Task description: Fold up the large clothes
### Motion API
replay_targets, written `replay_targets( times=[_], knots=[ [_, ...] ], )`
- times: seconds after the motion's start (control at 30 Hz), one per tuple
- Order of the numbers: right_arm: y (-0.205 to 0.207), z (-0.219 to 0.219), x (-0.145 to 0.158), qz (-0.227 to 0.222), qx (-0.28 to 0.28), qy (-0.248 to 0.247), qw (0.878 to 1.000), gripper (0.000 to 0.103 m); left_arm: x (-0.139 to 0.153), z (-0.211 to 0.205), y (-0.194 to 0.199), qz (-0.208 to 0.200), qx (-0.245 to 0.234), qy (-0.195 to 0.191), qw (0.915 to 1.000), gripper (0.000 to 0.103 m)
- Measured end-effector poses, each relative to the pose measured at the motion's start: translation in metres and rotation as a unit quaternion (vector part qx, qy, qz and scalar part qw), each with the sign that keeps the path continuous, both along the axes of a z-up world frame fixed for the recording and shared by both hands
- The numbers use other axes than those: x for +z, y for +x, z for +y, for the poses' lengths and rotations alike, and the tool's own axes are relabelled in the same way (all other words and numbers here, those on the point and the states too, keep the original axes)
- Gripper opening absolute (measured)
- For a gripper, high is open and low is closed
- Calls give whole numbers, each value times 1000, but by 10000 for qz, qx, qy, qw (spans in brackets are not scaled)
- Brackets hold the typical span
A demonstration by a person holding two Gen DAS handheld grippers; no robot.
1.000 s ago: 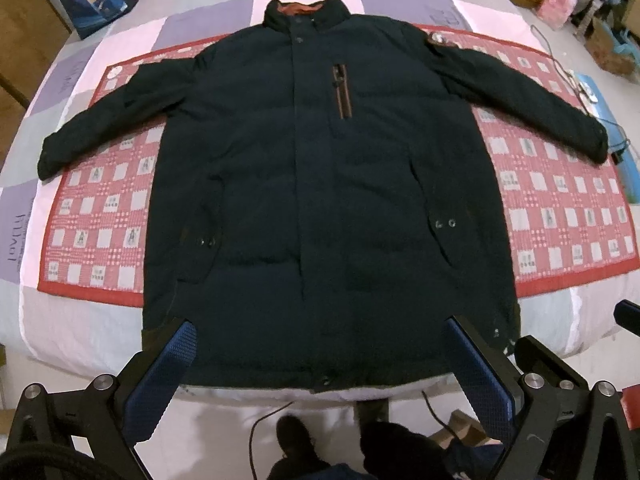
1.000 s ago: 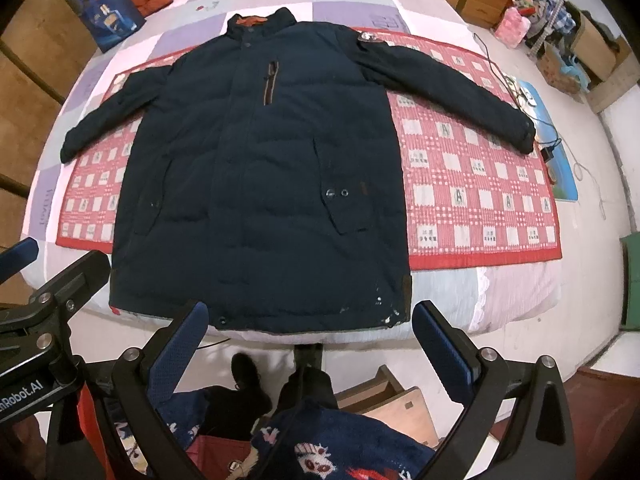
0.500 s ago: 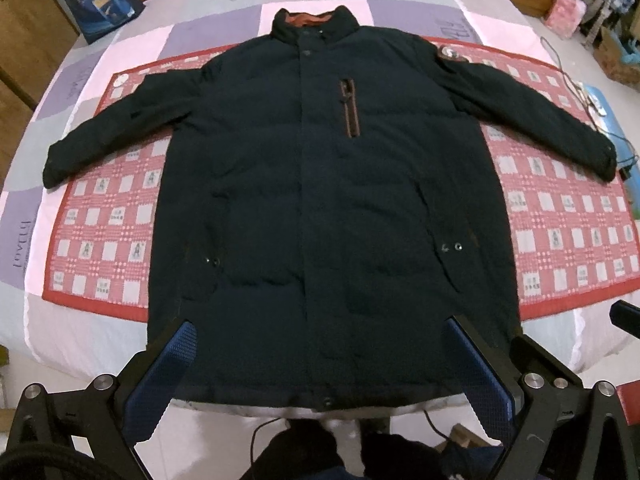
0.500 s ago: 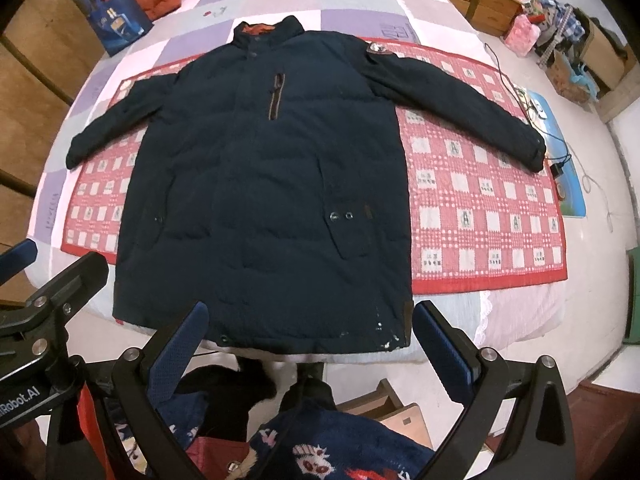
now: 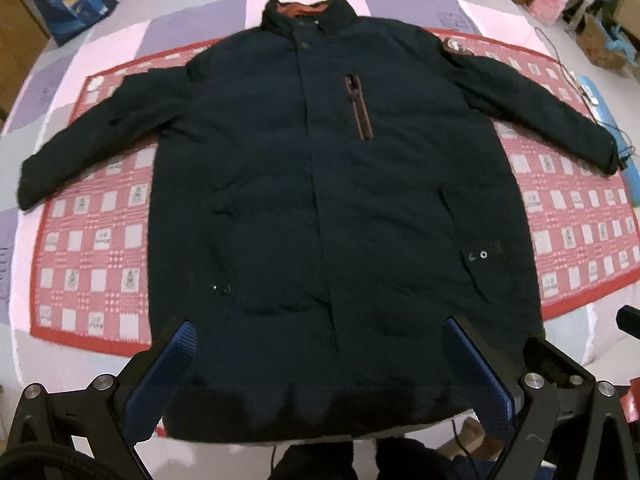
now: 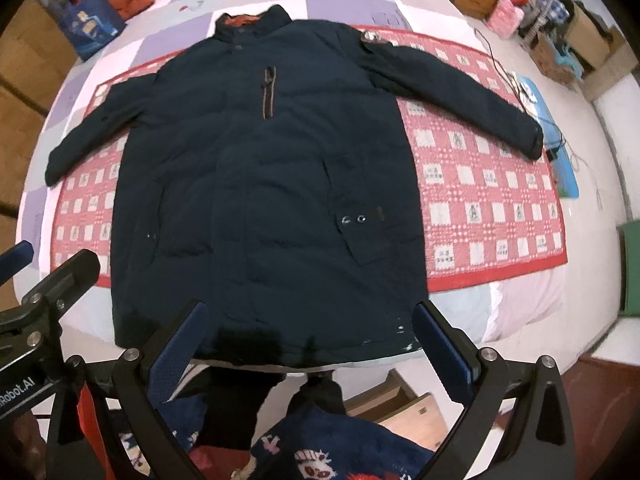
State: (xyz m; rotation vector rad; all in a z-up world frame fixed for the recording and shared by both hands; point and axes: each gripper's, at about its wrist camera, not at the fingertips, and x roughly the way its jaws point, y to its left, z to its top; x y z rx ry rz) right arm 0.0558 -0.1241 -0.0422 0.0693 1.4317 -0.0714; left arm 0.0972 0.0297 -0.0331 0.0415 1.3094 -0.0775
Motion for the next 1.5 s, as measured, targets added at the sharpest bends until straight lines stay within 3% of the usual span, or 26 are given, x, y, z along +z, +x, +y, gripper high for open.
replay_targets(
  times=[0.13,0.37,0.53,0.77,0.83,0.87,0.9,0.97,1.1,1.2,1.4,1.5],
  knots=[
    [14,11,-16,-22,-193,-53,9998,103,-28,14,23,33,-89,-89,9999,101],
    [50,1,-66,-548,-119,-236,9981,103,-103,29,69,-156,19,2,9999,101],
    [99,-16,-128,-1169,467,-558,9905,103,-173,40,106,-334,309,-226,9987,101],
    [184,-7,-209,-1786,1187,-510,9754,103,-253,50,169,-799,549,261,9949,102],
    [204,6,-234,-1929,1668,-701,9644,103,-277,63,184,-664,645,541,9942,103],
    [213,6,-248,-1862,1837,-877,9612,103,-288,76,186,-605,695,438,9948,103],
    [223,-3,-265,-1739,1834,-999,9624,103,-296,93,186,-695,683,-79,9952,103],
    [234,-51,-281,-1758,1313,-344,9750,103,-296,106,180,-907,578,-33,9942,103],
    [229,-120,-289,-1884,862,-571,9766,103,-295,136,166,-1117,526,180,9922,103],
    [228,-156,-294,-1762,450,-492,9821,103,-293,167,158,-1167,929,406,9880,103],
    [225,-161,-286,-1658,344,-581,9839,103,-288,194,140,-1025,1092,713,9861,103],
    [205,-161,-273,-1577,207,-856,9836,103,-280,191,112,-970,1028,558,9884,103]
  ],
)
